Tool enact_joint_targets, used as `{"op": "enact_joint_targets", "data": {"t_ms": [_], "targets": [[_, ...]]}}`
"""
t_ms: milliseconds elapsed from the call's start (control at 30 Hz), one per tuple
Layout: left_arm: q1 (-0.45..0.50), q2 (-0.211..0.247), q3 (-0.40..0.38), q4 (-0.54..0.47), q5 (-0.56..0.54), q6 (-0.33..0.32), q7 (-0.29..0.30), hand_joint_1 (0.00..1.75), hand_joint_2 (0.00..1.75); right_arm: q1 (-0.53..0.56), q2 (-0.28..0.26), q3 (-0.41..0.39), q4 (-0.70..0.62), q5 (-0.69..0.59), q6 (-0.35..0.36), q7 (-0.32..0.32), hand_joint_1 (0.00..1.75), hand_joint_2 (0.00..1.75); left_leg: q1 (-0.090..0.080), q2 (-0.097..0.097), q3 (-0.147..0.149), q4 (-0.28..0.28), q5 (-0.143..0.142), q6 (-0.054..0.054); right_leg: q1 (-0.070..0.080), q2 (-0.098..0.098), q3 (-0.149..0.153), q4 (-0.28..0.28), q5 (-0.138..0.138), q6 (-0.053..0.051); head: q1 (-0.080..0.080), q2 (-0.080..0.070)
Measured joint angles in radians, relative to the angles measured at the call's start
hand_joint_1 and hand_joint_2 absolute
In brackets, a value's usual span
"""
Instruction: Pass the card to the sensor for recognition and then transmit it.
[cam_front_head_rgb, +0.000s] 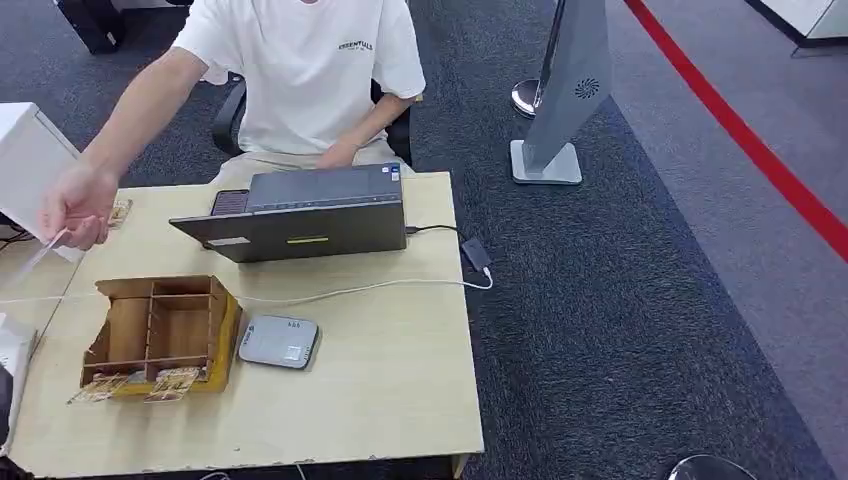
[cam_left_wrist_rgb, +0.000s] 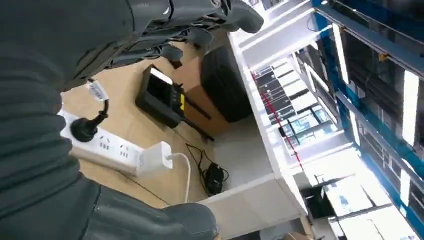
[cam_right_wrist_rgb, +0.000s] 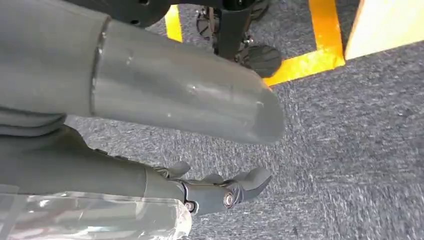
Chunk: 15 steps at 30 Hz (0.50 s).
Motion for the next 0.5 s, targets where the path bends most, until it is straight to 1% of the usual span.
{"op": "enact_joint_targets", "data": {"t_ms": [367, 400, 500], "targets": [[-0.111, 0.084, -0.148, 0.019, -0.348, 0.13, 0.087, 0.0, 1.75, -0.009, 0.008, 0.027, 0.011, 0.052, 0.003, 0.032, 0.0, 0.0, 0.0, 0.0, 0.0, 0.0, 0.0, 0.0, 0.0, 0.0, 0.0, 0.0, 0.0, 0.0, 0.0, 0.0], [-0.121, 0.093, -0.161, 0.022, -0.38, 0.142, 0.093, 1.75, 1.75, -0.01, 0.01, 0.028, 0.013, 0.055, 0.003, 0.035, 0.0, 0.0, 0.0, 0.0, 0.0, 0.0, 0.0, 0.0, 0.0, 0.0, 0.0, 0.0, 0.0, 0.0, 0.0, 0.0], [-0.152, 0.114, -0.198, 0.03, -0.474, 0.18, 0.117, 1.75, 1.75, -0.013, 0.013, 0.036, 0.014, 0.071, 0.004, 0.043, 0.0, 0.0, 0.0, 0.0, 0.0, 0.0, 0.001, 0.0, 0.0, 0.0, 0.0, 0.0, 0.0, 0.0, 0.001, 0.0]]}}
